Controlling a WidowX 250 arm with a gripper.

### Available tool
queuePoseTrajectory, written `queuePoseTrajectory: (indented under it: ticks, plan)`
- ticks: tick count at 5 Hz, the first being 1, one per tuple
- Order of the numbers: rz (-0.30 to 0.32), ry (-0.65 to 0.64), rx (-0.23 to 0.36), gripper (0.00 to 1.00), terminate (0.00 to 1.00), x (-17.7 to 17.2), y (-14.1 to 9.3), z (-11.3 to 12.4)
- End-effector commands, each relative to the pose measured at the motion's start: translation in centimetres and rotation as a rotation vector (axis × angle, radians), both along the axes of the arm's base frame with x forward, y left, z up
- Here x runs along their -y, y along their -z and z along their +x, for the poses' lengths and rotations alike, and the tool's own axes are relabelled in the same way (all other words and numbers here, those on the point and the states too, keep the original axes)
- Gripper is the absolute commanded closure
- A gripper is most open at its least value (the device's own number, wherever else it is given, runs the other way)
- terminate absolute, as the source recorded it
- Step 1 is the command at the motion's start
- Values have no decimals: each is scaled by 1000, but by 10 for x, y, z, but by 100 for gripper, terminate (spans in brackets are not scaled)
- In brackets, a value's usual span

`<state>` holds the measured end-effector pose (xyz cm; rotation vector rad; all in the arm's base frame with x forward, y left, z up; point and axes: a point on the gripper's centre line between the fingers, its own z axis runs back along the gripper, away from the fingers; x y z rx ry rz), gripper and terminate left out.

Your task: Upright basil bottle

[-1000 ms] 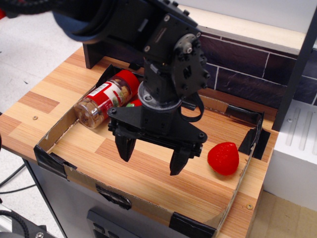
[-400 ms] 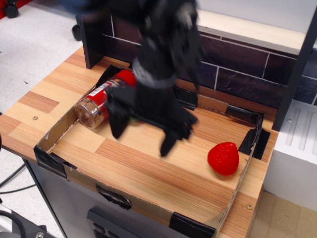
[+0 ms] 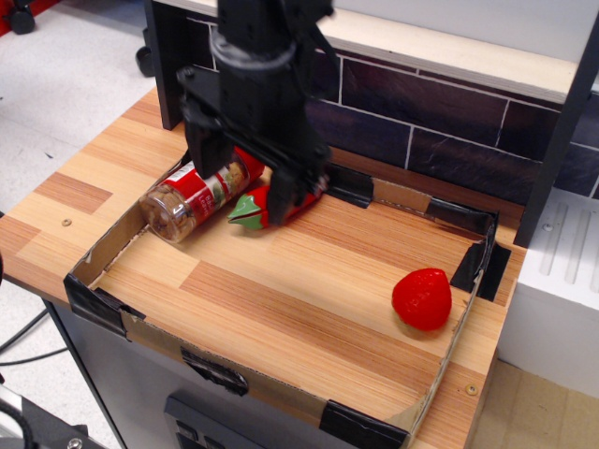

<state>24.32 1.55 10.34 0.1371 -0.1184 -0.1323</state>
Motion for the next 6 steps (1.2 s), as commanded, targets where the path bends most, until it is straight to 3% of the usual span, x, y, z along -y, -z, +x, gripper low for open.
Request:
queuePoseTrajectory:
  ticks: [1, 2, 3, 4, 6]
  plan:
    - [-49, 87, 124, 0, 0, -27, -16, 46]
    - [-52, 61, 136, 0, 0, -44, -14, 62]
    - [-97, -8, 168, 0, 0, -56, -6, 75]
    - [-53, -44, 171, 0, 0, -61, 6, 82]
    - [-33, -61, 181, 0, 0, -67, 25, 94]
